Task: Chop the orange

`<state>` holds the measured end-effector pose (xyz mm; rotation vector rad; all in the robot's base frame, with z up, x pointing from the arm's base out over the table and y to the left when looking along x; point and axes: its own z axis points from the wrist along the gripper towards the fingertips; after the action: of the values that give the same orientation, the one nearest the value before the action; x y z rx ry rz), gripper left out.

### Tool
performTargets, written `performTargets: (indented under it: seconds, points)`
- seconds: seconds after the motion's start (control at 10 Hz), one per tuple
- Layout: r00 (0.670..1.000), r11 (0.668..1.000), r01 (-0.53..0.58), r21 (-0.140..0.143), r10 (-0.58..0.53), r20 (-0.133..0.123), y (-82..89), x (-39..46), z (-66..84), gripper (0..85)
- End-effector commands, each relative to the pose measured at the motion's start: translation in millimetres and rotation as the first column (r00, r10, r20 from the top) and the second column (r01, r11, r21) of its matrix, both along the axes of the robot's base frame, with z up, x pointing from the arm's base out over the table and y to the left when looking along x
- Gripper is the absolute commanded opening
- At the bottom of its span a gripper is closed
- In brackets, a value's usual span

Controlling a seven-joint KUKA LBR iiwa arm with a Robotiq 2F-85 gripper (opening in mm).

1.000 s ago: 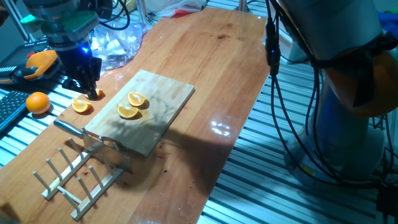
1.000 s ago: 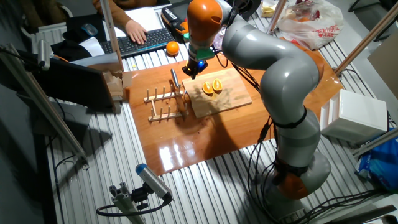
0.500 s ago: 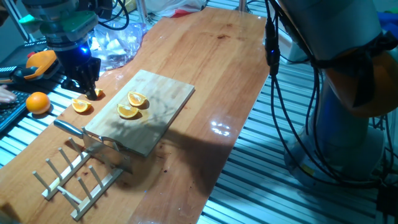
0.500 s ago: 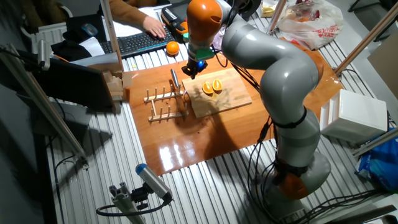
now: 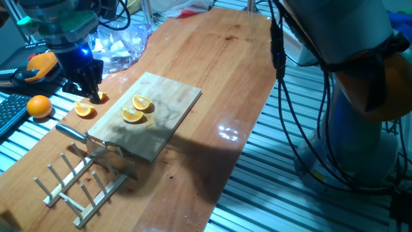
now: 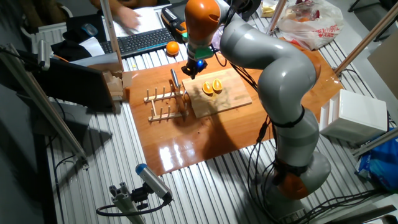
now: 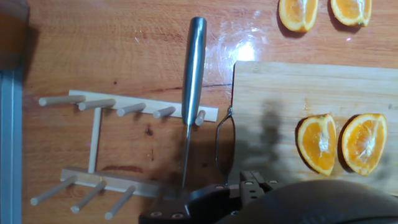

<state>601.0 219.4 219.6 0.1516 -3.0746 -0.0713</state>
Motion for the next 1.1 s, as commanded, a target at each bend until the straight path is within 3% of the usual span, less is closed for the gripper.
performTargets:
  seconds: [0.0, 0.2, 1.0]
  points:
    - [1.000, 1.000, -0.006, 0.000, 0.006, -0.001, 0.2, 0.0, 0.3, 0.0]
    - [1.000, 1.000, -0.015, -0.009, 0.015, 0.018, 0.1, -0.2, 0.5, 0.0]
    - [0.999, 0.999, -0.033, 0.003, 0.033, 0.016, 3.1, -0.8, -0.3, 0.0]
